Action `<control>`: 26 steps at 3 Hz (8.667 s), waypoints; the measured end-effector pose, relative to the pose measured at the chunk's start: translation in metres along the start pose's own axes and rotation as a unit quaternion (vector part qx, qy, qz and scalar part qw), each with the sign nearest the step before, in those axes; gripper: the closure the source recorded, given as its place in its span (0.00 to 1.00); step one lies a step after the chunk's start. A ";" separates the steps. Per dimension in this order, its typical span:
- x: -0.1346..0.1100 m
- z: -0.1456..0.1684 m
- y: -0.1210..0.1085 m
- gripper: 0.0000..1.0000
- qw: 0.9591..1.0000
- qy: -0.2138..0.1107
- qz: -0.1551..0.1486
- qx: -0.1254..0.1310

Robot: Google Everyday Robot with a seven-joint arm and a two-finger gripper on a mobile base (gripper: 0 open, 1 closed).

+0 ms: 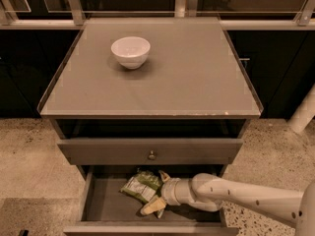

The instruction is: Pick green jalapeno chip bag from middle drawer and place on counter

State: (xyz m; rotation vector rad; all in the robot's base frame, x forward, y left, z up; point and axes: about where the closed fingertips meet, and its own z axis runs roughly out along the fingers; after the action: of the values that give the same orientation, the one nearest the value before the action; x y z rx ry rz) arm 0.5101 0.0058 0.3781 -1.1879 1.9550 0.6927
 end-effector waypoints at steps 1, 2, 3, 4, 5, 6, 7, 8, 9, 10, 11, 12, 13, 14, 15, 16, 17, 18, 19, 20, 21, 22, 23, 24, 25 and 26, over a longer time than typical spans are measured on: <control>0.014 0.006 0.000 0.00 1.000 0.015 0.010 0.001; 0.014 0.006 0.000 0.19 1.000 0.015 0.010 0.001; 0.014 0.006 0.000 0.42 1.000 0.015 0.010 0.001; 0.014 0.006 0.000 0.66 1.000 0.015 0.010 0.001; 0.014 0.006 0.001 0.89 1.000 0.015 0.010 0.001; 0.001 -0.007 0.010 1.00 0.999 0.008 -0.012 -0.031; -0.020 -0.058 0.024 1.00 0.998 -0.004 -0.028 -0.051; -0.033 -0.110 0.033 1.00 0.999 -0.008 -0.025 -0.039; -0.041 -0.159 0.037 1.00 0.999 -0.026 -0.015 -0.010; -0.041 -0.159 0.037 1.00 0.999 -0.026 -0.015 -0.010; -0.061 -0.173 0.037 1.00 0.997 -0.054 -0.039 -0.027; -0.110 -0.211 0.048 1.00 0.990 -0.093 -0.097 -0.038; -0.152 -0.251 0.059 1.00 0.980 -0.126 -0.149 -0.031; -0.152 -0.251 0.059 1.00 0.980 -0.126 -0.149 -0.031; -0.171 -0.262 0.063 1.00 0.980 -0.099 -0.173 -0.020; -0.227 -0.281 0.069 1.00 0.973 -0.055 -0.221 -0.024; -0.285 -0.309 0.074 1.00 0.964 -0.019 -0.263 -0.035; -0.285 -0.309 0.074 1.00 0.964 -0.019 -0.263 -0.035; -0.301 -0.329 0.061 1.00 0.963 -0.025 -0.267 -0.009; -0.336 -0.359 0.040 1.00 0.959 -0.004 -0.283 0.014; -0.359 -0.375 0.010 1.00 0.960 0.002 -0.280 0.014; -0.370 -0.380 -0.017 1.00 0.965 -0.002 -0.261 0.027; -0.378 -0.383 -0.041 1.00 0.970 -0.002 -0.238 0.050; -0.378 -0.383 -0.064 1.00 0.975 0.000 -0.214 0.068; -0.372 -0.380 -0.084 1.00 0.979 0.004 -0.183 0.089; -0.373 -0.380 -0.085 0.82 0.980 0.003 -0.180 0.090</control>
Offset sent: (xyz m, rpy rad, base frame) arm -0.0025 -0.0020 -0.0127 -0.0183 0.0238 -0.0104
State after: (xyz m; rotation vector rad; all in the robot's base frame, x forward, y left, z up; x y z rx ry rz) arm 0.5826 -0.1271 0.8953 -1.3809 1.7025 0.3166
